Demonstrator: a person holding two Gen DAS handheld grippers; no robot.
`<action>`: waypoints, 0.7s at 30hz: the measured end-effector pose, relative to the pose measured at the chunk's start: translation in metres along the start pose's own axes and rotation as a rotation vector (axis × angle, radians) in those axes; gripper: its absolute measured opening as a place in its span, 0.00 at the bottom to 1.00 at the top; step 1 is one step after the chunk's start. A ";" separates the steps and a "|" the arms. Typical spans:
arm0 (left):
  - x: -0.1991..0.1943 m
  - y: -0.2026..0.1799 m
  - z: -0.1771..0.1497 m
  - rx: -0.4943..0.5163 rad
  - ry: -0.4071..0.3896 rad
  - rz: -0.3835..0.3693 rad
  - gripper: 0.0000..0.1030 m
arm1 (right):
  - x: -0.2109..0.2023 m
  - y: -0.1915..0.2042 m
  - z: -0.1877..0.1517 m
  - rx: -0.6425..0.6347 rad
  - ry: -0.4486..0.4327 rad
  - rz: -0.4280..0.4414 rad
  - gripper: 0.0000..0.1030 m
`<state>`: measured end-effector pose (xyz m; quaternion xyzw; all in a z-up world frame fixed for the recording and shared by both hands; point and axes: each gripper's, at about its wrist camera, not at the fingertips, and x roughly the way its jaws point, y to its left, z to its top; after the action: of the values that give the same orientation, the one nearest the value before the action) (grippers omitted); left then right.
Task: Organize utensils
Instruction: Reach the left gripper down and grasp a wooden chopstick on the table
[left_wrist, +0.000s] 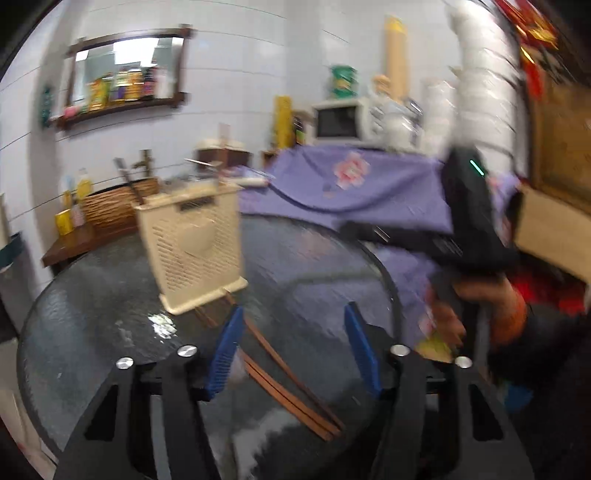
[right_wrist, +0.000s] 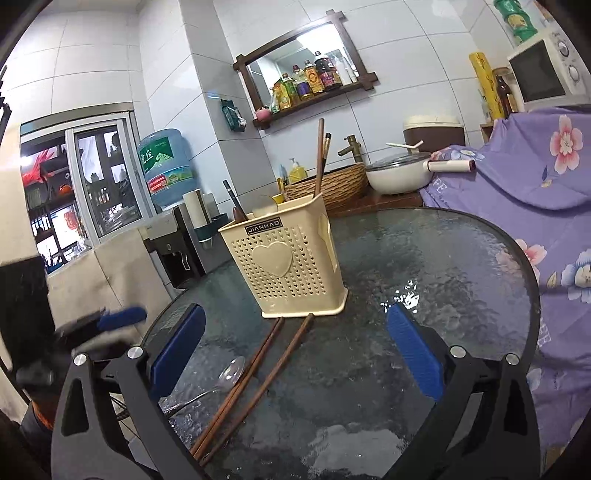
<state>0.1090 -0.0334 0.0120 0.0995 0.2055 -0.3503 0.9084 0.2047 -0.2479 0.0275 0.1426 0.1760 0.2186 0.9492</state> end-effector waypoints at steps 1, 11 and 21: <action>0.002 -0.012 -0.006 0.045 0.034 -0.042 0.43 | 0.000 0.000 -0.001 0.001 0.002 -0.002 0.94; 0.052 -0.110 -0.076 0.385 0.398 -0.462 0.15 | -0.011 -0.005 -0.010 0.035 0.037 -0.008 0.94; 0.104 -0.132 -0.097 0.499 0.627 -0.635 0.14 | -0.028 -0.035 -0.019 0.209 0.062 0.022 0.94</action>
<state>0.0600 -0.1612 -0.1262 0.3463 0.3982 -0.6007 0.6005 0.1865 -0.2877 0.0058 0.2357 0.2253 0.2136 0.9209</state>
